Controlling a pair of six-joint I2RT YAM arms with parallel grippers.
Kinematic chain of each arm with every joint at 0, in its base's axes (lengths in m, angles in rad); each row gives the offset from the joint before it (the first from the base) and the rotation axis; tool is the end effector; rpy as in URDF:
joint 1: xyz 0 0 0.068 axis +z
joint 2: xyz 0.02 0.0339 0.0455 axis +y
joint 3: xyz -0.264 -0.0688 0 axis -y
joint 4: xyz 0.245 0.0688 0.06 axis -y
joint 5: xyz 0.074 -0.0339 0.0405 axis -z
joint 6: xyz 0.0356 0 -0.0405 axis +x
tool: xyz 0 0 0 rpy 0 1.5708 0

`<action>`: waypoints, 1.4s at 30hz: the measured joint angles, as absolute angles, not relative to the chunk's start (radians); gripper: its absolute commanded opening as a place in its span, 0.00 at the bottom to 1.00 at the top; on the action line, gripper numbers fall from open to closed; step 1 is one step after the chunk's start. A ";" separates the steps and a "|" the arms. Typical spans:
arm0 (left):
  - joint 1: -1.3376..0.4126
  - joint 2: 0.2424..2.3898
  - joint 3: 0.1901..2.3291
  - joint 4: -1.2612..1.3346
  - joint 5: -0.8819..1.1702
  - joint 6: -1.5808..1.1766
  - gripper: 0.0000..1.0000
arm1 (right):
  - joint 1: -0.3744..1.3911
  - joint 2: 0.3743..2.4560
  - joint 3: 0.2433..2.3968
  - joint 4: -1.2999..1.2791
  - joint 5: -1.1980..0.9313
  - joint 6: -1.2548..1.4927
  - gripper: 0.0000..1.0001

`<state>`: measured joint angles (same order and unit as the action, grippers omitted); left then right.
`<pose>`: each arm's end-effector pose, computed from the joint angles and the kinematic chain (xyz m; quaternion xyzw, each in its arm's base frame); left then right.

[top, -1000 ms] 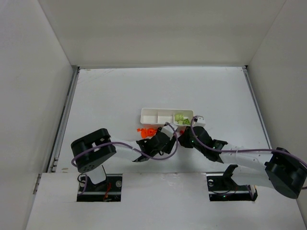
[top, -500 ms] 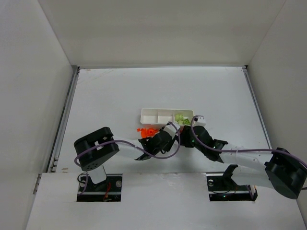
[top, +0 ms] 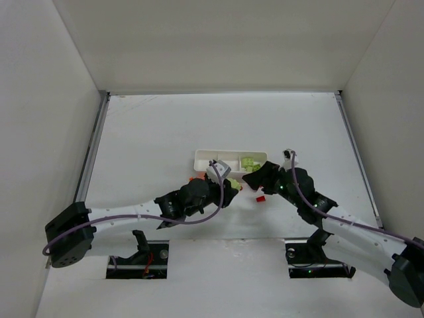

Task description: Sort the legos into containers by color

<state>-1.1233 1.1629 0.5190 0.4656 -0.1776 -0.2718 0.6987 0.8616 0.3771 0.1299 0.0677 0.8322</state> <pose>0.1158 -0.2268 0.2374 0.2638 0.7195 -0.3582 0.5333 0.1513 0.1239 0.2148 0.0740 0.8172 0.3756 0.4310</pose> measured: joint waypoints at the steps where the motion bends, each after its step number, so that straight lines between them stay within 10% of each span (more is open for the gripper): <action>1: -1.122 1.149 0.517 0.465 -0.170 -0.276 0.20 | 0.690 0.843 0.377 0.135 0.041 0.843 0.82; 21: -1.149 1.163 0.534 0.417 -0.112 -0.289 0.20 | 0.650 0.828 0.370 0.255 -0.195 0.974 0.81; 42: -1.137 1.170 0.556 0.428 -0.119 -0.244 0.21 | 0.688 0.958 0.346 0.382 -0.234 1.049 0.32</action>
<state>-1.1366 1.1698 0.5560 0.4282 -0.1188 -0.2436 0.6884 0.9581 0.3462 0.3820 -0.2340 1.0489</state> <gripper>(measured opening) 0.344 0.421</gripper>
